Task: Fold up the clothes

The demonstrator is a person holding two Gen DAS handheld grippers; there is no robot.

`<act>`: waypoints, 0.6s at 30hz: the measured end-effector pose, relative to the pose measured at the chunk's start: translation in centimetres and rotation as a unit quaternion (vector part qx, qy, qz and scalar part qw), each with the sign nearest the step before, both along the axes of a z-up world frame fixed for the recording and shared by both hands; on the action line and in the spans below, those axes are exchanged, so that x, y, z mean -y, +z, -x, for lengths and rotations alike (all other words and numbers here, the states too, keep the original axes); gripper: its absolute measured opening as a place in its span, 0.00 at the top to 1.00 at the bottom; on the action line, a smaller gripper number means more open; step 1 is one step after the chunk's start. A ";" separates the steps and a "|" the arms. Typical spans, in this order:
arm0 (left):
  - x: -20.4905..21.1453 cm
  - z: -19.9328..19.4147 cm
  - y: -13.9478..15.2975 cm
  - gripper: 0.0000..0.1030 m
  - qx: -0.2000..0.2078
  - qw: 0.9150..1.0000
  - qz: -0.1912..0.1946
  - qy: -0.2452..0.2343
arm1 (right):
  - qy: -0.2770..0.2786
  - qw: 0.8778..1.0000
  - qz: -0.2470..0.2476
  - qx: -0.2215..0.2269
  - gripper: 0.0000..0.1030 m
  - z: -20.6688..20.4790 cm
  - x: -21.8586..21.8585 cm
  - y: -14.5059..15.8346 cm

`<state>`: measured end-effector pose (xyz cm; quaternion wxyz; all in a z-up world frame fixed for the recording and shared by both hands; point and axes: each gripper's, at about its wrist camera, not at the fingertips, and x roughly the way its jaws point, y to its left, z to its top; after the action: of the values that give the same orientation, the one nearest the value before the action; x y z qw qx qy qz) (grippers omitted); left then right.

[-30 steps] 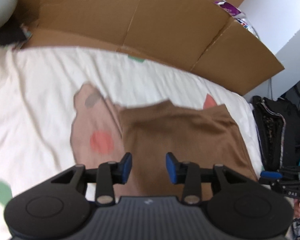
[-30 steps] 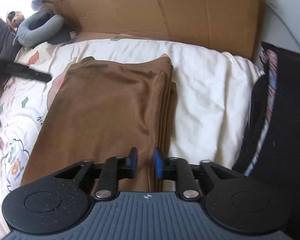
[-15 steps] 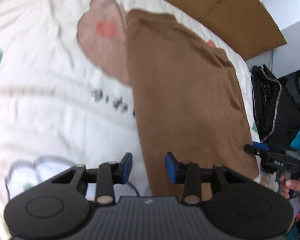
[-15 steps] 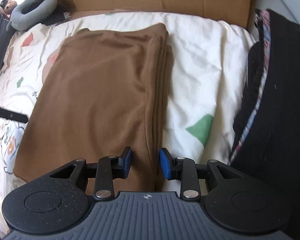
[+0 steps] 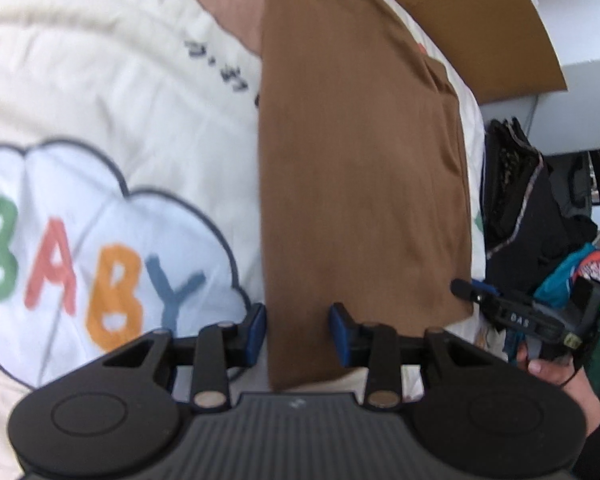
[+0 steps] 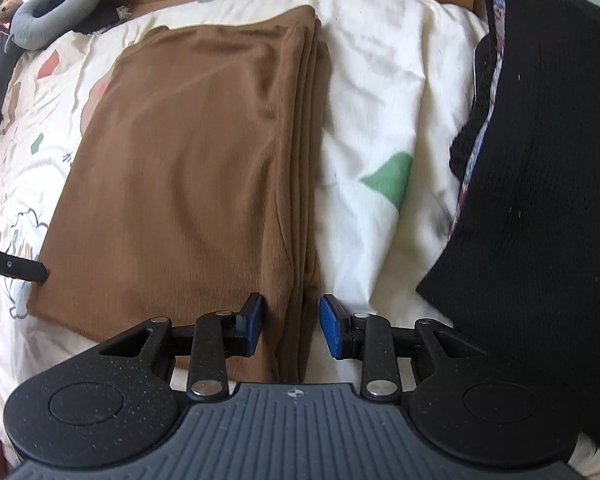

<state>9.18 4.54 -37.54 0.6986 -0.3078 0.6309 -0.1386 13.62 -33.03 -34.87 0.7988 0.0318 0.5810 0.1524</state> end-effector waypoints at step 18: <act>-1.7 1.1 -0.4 0.93 -0.001 0.999 0.040 0.030 | -0.049 0.995 -0.086 -0.024 0.90 0.2 1.6 -0.5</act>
<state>8.12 6.20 -37.94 0.6894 -0.3544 0.6156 -0.1420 13.38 -34.67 -35.38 0.7856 0.1323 0.5826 0.1612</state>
